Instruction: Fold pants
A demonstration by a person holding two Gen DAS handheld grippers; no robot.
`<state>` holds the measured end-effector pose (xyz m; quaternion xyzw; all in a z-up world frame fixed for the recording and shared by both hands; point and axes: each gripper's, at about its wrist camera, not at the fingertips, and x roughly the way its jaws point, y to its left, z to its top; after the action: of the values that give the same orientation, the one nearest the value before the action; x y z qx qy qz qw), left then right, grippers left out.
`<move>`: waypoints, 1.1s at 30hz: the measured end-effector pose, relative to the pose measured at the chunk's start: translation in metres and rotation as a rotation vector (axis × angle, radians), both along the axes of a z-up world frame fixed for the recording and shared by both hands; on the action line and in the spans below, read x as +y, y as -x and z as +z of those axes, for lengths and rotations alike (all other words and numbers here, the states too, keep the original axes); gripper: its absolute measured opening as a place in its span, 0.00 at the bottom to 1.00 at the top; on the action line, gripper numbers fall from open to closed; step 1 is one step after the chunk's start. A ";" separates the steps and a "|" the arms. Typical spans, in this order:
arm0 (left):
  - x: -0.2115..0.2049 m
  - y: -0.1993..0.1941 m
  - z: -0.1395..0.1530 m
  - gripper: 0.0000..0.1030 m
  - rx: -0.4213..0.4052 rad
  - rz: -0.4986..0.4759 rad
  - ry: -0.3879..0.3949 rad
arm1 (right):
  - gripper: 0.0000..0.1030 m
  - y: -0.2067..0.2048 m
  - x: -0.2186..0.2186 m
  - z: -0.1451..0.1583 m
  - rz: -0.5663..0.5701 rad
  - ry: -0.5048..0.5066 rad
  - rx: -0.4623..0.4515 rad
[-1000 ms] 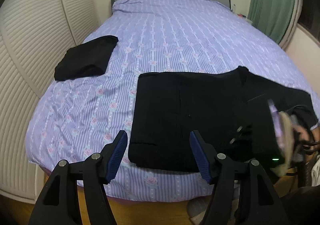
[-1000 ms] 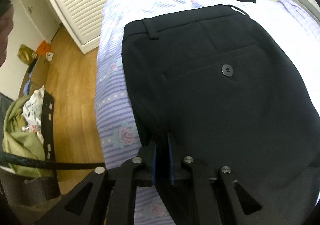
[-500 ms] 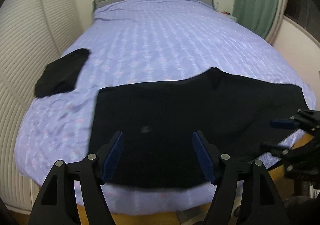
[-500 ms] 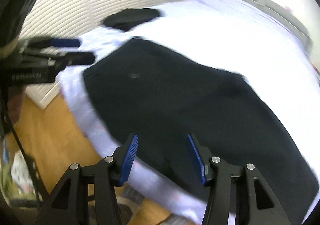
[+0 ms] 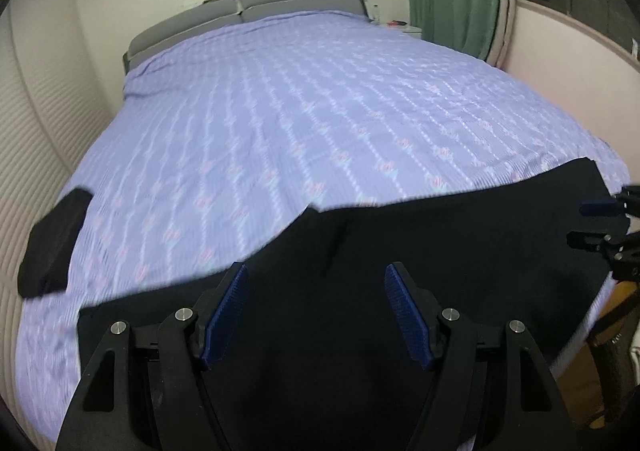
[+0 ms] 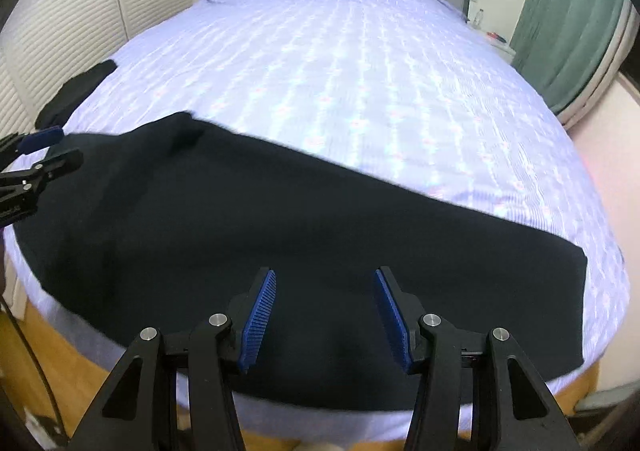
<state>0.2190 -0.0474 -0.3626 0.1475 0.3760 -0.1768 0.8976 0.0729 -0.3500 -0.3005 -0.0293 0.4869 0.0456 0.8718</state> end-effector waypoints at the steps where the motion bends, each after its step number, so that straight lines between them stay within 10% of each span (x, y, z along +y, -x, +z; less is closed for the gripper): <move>1: -0.008 -0.007 -0.002 0.68 -0.010 -0.006 -0.009 | 0.51 -0.007 -0.008 0.000 0.027 -0.013 0.000; 11: 0.008 -0.044 -0.011 0.68 -0.040 0.152 -0.023 | 0.50 -0.130 0.042 -0.008 0.605 -0.295 0.020; 18: 0.062 -0.045 -0.031 0.67 0.004 0.344 -0.014 | 0.42 -0.188 0.128 -0.032 0.898 -0.284 0.097; 21: 0.073 -0.044 -0.035 0.68 0.012 0.378 0.000 | 0.34 -0.202 0.151 -0.043 0.935 -0.263 0.128; 24: 0.073 -0.045 -0.036 0.68 0.020 0.383 0.012 | 0.06 -0.216 0.161 -0.054 0.918 -0.254 0.164; 33: 0.066 -0.060 -0.038 0.68 0.017 0.332 0.033 | 0.03 -0.246 0.160 -0.065 0.812 -0.189 0.214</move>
<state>0.2789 0.0184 -0.4001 0.0669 0.4000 -0.0334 0.9135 0.3192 -0.1904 -0.3660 -0.1336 0.5174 0.4322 0.7264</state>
